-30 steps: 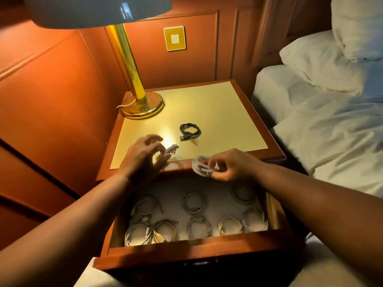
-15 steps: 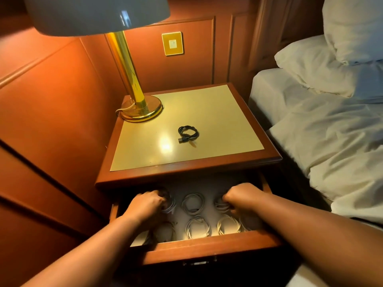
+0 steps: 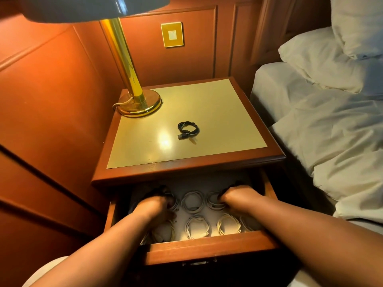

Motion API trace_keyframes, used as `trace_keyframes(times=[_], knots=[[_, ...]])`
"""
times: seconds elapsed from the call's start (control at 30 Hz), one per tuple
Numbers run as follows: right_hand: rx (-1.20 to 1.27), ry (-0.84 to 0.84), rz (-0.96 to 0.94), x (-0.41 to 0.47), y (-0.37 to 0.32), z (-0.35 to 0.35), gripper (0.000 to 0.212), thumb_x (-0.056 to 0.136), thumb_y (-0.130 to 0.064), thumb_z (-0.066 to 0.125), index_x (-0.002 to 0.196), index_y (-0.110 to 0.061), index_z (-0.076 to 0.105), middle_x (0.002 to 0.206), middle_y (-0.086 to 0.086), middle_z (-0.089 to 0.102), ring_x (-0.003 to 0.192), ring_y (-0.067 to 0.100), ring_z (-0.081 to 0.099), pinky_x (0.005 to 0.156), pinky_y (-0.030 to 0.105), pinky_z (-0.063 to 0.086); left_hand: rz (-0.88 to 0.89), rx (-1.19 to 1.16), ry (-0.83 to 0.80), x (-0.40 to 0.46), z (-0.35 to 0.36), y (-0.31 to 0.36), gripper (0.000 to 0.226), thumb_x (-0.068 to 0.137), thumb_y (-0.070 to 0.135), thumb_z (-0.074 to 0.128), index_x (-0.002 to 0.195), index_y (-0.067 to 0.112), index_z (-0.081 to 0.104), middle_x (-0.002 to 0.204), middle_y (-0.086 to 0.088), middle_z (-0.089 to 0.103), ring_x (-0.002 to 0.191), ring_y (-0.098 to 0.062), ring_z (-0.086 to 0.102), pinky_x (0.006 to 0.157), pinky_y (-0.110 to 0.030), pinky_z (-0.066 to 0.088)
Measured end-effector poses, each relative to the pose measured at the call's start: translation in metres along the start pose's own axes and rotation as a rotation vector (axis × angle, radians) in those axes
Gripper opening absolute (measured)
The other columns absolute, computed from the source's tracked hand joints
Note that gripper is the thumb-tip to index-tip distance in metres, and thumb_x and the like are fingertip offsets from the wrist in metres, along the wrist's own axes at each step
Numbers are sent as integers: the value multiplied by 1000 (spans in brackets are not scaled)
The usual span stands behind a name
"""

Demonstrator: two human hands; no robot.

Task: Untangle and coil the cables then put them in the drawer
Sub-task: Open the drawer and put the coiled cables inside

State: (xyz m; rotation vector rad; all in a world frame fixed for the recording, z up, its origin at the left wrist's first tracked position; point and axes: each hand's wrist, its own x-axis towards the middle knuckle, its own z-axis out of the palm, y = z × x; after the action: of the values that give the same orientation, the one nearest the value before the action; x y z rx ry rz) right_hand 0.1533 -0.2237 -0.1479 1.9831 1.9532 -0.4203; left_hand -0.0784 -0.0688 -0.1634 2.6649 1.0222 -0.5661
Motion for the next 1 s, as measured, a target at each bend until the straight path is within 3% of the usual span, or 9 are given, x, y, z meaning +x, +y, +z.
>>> trace_keyframes(times=[0.17,0.27,0.37,0.43,0.5,0.6,0.73,0.9,1.0], knots=[[39,2,25,-5,-5,-5,19,93,-23,53,110,-20,62,111,8,65,99,30,62,71,32,43,-13,-93,25,-3,1,1,48,80,52,71,124,36,60,130,4,59,114,-19,58,83,-23,42],[92,144,0,-9,-6,-17,19,95,-32,50,104,-21,61,108,5,66,98,28,62,69,30,39,35,-120,115,-7,-7,0,38,79,52,67,111,31,65,124,5,62,106,-19,62,81,-26,49],[251,311,-36,-10,-2,-40,19,96,-36,51,103,-24,64,102,-1,66,93,20,62,70,28,43,307,-65,451,-17,-20,-1,29,86,53,56,88,26,67,100,7,64,83,-20,65,62,-30,51],[360,387,-48,-10,3,-57,16,95,-34,54,101,-25,66,95,-4,68,84,17,62,70,30,50,459,-14,679,-28,-34,-1,34,91,51,52,73,23,62,75,9,56,60,-17,57,45,-26,42],[417,428,-56,-8,5,-73,15,95,-32,55,100,-25,68,91,-4,70,78,14,62,67,30,52,450,1,842,-30,-53,-8,31,91,47,53,72,24,60,70,7,56,56,-18,53,45,-25,42],[429,435,-31,0,5,-98,16,95,-32,57,103,-23,68,92,-3,68,78,14,60,65,27,50,122,-162,849,-15,-83,-33,31,90,50,55,105,26,66,106,0,67,93,-23,62,76,-37,54],[427,377,115,29,10,-131,21,93,-33,56,113,-26,59,105,0,62,89,20,59,77,36,53,-263,-228,581,13,-100,-60,55,93,60,48,140,33,49,151,-2,44,140,-24,37,110,-45,30],[398,300,267,71,20,-154,57,99,-18,43,150,-35,26,133,7,54,97,22,57,83,37,53,-338,-178,500,28,-98,-66,71,89,74,33,152,41,27,163,3,20,150,-18,16,117,-45,16],[339,248,286,87,22,-166,57,98,-13,43,149,-37,33,136,6,52,107,24,55,87,36,51,-332,-171,526,26,-97,-67,72,87,75,33,151,42,28,163,4,22,150,-18,17,117,-45,17]])
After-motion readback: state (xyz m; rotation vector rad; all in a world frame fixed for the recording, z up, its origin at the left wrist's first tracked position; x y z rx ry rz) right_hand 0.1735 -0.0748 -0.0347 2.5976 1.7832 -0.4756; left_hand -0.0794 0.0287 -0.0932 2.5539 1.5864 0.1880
